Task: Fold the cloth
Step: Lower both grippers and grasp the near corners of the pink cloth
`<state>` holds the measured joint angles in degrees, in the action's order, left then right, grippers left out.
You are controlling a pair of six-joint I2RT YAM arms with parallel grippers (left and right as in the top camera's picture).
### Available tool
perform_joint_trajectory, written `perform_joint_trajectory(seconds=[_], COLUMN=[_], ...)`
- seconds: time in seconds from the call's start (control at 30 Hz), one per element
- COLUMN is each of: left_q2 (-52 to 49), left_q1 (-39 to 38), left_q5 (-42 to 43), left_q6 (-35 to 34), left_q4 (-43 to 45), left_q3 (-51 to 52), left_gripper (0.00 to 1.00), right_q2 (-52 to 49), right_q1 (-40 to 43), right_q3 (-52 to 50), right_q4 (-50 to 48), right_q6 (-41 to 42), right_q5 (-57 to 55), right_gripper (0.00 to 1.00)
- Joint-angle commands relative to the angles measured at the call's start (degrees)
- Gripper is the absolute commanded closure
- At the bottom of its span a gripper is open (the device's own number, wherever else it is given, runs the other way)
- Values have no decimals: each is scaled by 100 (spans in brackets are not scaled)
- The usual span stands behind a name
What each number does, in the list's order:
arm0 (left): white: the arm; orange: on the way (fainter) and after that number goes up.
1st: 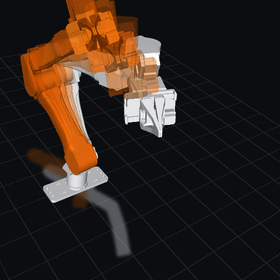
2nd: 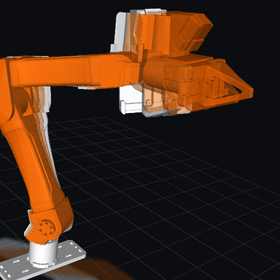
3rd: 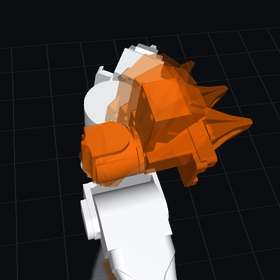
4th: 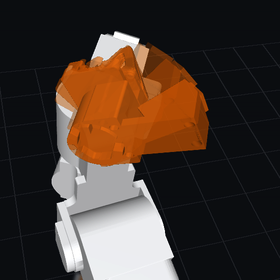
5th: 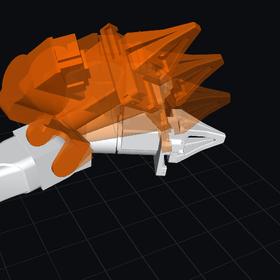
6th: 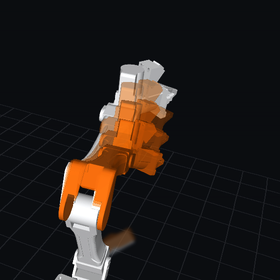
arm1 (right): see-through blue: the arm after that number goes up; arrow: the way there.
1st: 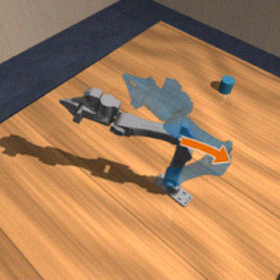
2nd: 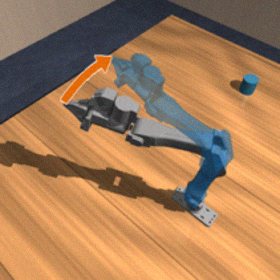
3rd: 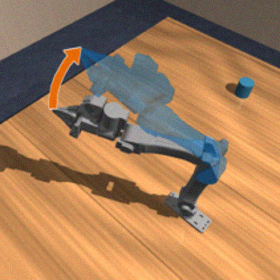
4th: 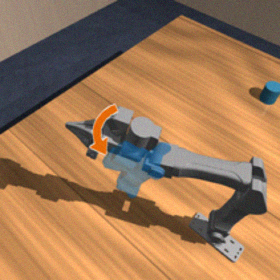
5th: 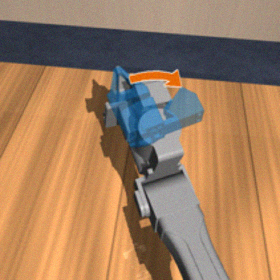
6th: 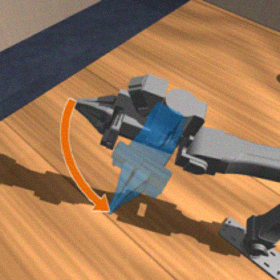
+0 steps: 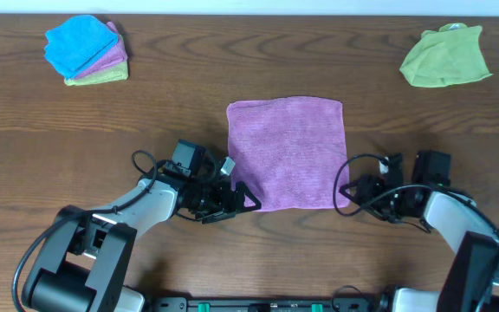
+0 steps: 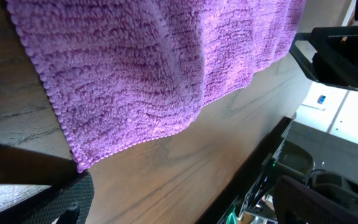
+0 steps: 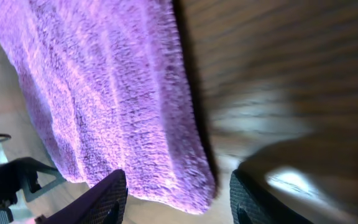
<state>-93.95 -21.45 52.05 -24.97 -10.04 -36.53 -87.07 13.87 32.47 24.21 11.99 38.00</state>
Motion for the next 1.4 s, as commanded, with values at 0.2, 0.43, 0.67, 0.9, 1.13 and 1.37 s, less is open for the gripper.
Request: perform_joint_trajectory(seconds=[0.2,0.43,0.67,0.9,1.13,1.37], left_q2=[-291,-304,-315,-313,-319,-533], left_q1=[-33,-31,-31,-31,-33,-33], left_q5=[-1523,-1917,-2253,-2743,-2852,-2658], left_q6=[114,57,345,446,439,391], left_q4=[103,284,210,20,61,260], left_q3=[306,306,306,306,306,306], left_gripper=[19,26,18,17,17,18], right_q2=[-210,-210,-210,-210,-210,-210], right_q1=[-293,-293,-293,-293,-293,-293], right_q3=[-219,-219,-219,-219,-219,-219], right_q4=[-103,-83,-52,50,44,44], right_q6=[175,170,168,101,103,105], right_q5=[-608,-608,-605,-651,-651,-651], right_gripper=[44,44,44,46,46,46])
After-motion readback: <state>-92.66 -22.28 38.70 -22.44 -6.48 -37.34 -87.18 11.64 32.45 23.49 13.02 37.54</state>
